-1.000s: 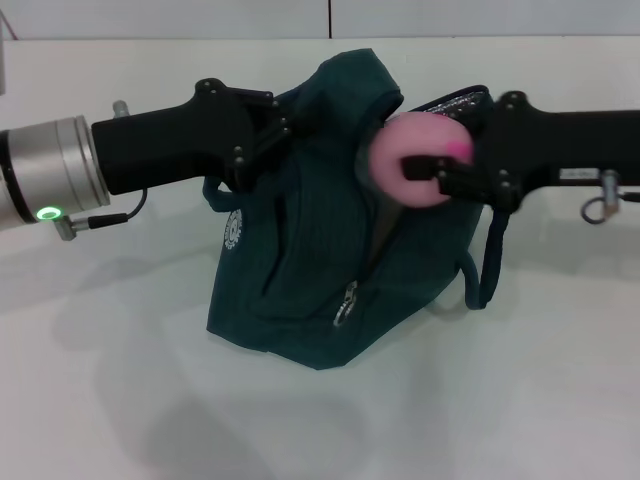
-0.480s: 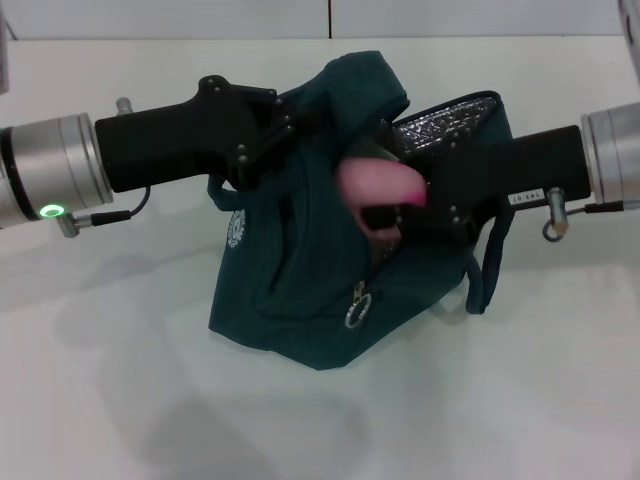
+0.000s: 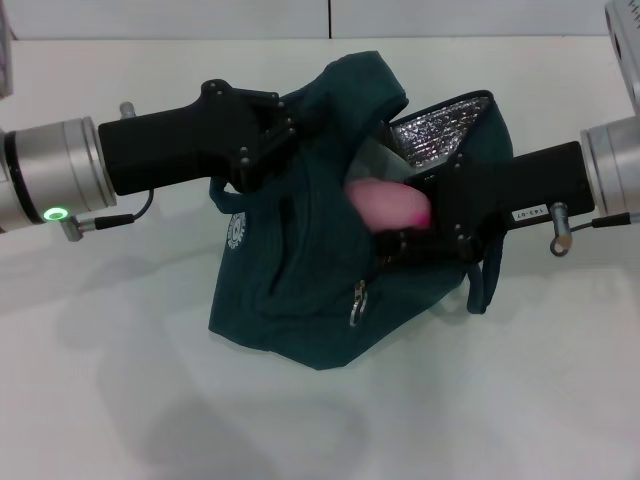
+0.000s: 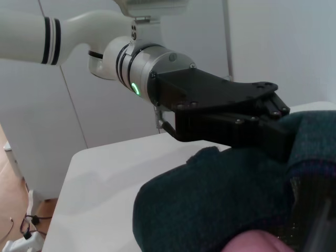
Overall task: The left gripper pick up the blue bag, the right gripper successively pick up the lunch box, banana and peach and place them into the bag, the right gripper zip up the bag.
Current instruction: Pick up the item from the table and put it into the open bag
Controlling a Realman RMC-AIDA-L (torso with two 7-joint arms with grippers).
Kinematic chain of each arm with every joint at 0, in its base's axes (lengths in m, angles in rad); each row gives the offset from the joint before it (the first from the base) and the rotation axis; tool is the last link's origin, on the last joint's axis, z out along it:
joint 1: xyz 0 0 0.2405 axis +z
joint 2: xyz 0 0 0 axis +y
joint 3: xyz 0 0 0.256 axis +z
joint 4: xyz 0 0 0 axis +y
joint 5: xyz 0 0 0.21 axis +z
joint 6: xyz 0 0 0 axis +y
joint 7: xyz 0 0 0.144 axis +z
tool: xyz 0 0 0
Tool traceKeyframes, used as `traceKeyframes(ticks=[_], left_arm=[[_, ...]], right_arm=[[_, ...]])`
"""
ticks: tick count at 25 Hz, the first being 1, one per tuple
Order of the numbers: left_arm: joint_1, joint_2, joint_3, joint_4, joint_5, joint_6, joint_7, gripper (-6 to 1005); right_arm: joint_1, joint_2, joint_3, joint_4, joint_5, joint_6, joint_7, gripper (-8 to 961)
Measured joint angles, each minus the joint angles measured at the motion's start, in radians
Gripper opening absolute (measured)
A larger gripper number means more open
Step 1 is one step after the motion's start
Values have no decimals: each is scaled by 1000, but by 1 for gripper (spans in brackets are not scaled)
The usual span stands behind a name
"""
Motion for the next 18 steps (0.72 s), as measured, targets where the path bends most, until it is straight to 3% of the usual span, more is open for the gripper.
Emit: traceKeyframes(ticks=[5,10,18], left_arm=[[0,0,-1,-10,0,-2,4,37],[0,0,-5,-14,0,-4,15,37],[0,1,-8,-27,0,-8,27,37]], right_arm=[[-16,1,0,-12,7,-1,4,434],[-62,1,5,-68,32,-2,-6,638],[-114,1,30,-107,79,-5,-31,752]])
